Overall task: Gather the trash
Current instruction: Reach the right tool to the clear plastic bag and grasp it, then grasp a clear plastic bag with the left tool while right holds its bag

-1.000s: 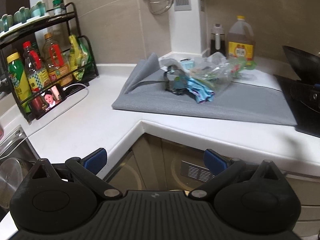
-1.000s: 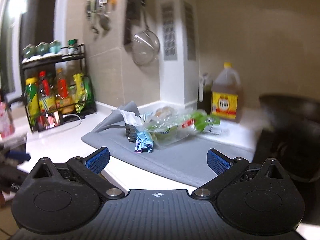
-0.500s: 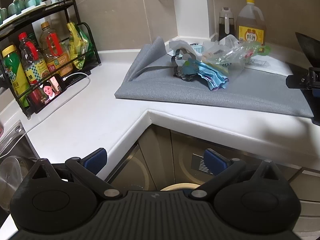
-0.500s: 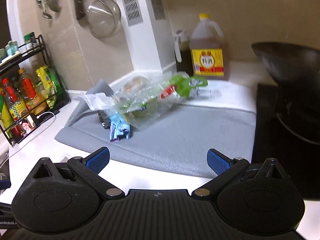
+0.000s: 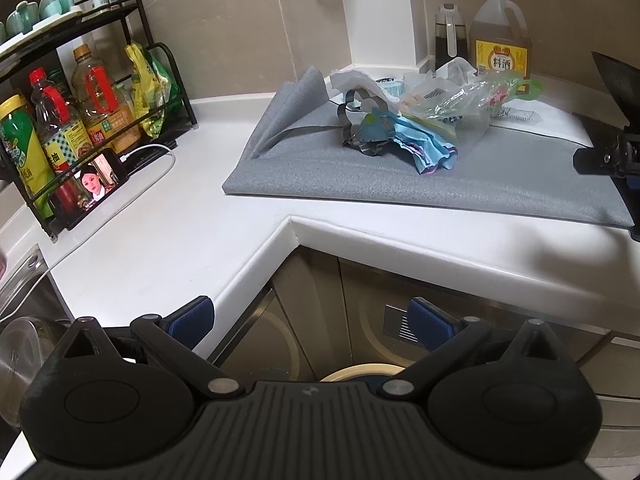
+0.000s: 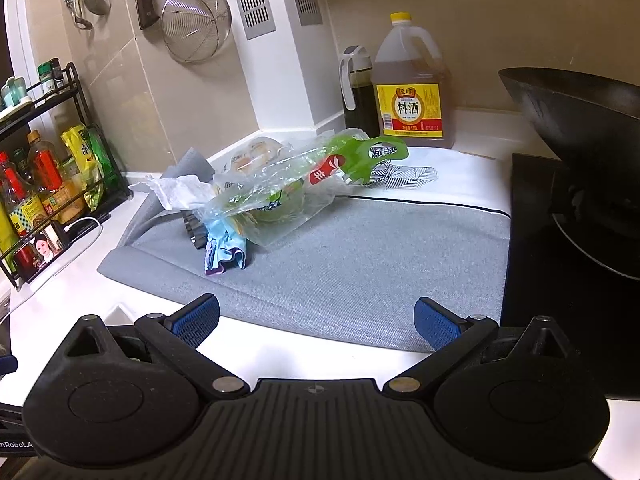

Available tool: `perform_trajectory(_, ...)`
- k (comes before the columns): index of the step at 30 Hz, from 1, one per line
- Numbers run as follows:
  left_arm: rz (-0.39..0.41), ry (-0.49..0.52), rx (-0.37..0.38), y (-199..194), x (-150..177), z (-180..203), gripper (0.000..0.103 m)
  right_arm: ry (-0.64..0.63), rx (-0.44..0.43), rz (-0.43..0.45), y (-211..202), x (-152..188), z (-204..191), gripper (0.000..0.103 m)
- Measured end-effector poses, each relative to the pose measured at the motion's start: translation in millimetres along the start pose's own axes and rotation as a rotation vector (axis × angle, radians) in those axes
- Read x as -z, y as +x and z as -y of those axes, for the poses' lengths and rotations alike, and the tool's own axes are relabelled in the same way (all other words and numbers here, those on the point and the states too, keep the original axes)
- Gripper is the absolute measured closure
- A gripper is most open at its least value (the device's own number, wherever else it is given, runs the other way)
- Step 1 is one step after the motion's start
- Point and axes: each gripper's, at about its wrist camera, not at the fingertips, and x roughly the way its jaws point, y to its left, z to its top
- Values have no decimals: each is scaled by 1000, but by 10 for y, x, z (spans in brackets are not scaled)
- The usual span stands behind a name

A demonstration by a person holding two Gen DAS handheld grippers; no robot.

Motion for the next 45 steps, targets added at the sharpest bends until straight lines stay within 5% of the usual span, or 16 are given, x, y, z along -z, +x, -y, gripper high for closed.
perform_trajectory(9, -4, -10, -28, 29, -67, -62, 0, 12, -98, 179, 260, -187, -31, 0)
perform_trajectory(19, -38, -3, -58, 136, -79, -111, 0, 204, -157, 171, 1111, -531, 57, 0)
perform_trajectory(20, -40, -3, -60, 148, -86, -114, 0, 219, -163, 171, 1166, -540, 79, 4)
perform_trajectory(22, -41, -4, -60, 165, -106, -111, 0, 245, -199, 180, 1250, -535, 139, 32)
perform_trajectory(24, -41, -2, -57, 180, -122, -95, 0, 252, -257, 149, 1336, -520, 195, 88)
perform_trajectory(25, -40, 0, -55, 185, -127, -86, 0, 255, -271, 137, 1358, -509, 220, 94)
perform_trajectory(37, -19, 4, -14, 215, -219, 46, 0, 138, -161, 221, 439, -173, 458, 99)
perform_trajectory(45, 151, 95, 70, 166, -856, 459, 0, 107, -63, 194, 286, 39, 622, 99)
